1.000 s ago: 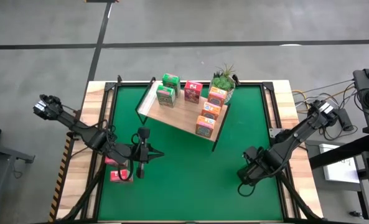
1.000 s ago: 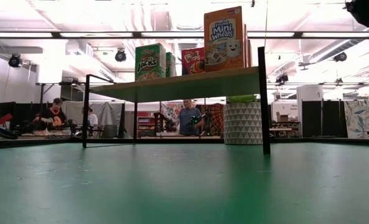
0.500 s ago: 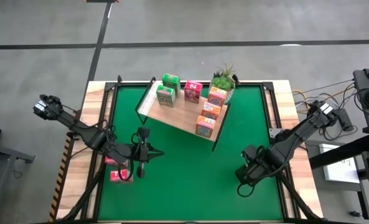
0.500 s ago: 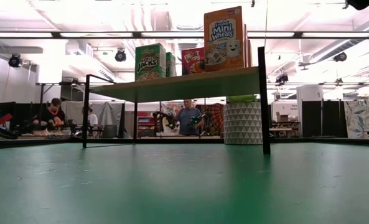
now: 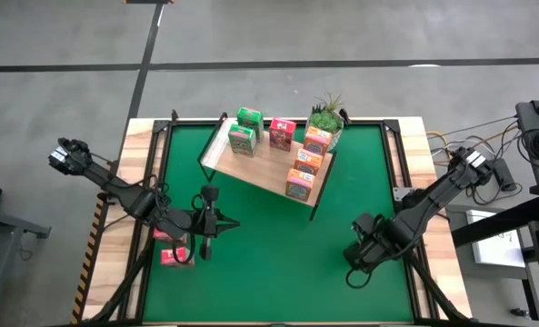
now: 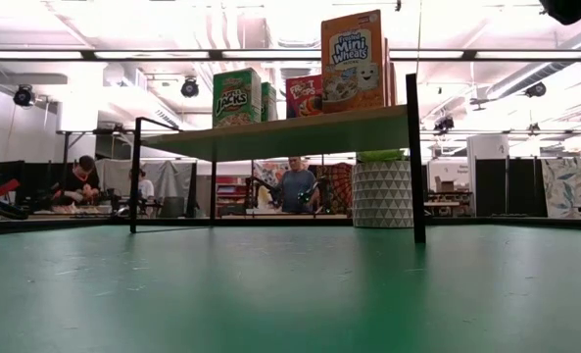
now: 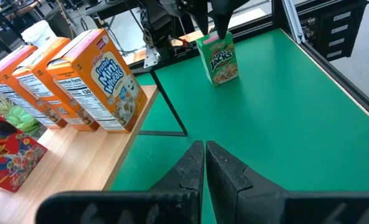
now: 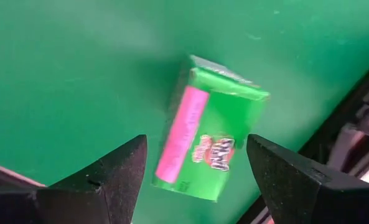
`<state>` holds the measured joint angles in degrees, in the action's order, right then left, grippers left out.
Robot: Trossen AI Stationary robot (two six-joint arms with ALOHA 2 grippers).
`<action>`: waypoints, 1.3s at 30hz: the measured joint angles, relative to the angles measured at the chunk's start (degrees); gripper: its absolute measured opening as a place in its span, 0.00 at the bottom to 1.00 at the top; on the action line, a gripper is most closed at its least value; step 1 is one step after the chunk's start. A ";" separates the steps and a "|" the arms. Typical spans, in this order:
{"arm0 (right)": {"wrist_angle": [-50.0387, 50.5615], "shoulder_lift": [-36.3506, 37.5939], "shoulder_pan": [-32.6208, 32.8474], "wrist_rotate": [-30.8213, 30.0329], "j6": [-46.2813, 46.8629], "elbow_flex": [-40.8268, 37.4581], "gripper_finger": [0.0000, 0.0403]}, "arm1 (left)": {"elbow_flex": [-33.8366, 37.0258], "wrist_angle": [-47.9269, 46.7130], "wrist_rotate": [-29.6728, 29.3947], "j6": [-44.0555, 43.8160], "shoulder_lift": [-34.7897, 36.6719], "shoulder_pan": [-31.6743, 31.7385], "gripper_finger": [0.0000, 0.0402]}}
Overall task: Stack cereal on shelf
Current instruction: Put the green cereal box aligned with the other green cereal boxes on the shelf
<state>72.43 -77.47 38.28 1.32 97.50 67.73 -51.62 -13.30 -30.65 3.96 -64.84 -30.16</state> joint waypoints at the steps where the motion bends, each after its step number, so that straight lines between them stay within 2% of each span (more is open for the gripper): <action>1: -0.72 0.00 0.01 -0.02 -0.02 -0.32 0.66 | 0.00 0.00 -0.02 -0.01 0.00 -0.01 0.00; 9: -1.23 0.00 0.09 -1.39 1.86 -3.12 0.65 | 0.00 0.00 -0.02 -0.01 0.00 -0.01 0.00; 19: -2.27 0.00 0.09 -1.40 1.95 -3.79 0.53 | 0.00 0.00 -0.02 -0.01 0.00 0.00 0.00; 27: -2.74 0.00 0.09 -1.51 1.89 -3.79 0.49 | 0.00 0.00 -0.03 -0.01 0.00 0.01 0.00; 39: -2.99 0.00 0.09 -2.39 -3.52 -0.07 0.48 | 0.00 0.00 -0.06 1.58 0.00 0.01 0.00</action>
<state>69.44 -77.47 38.37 -1.07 93.98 67.66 -51.62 -13.30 -30.72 5.54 -64.84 -30.15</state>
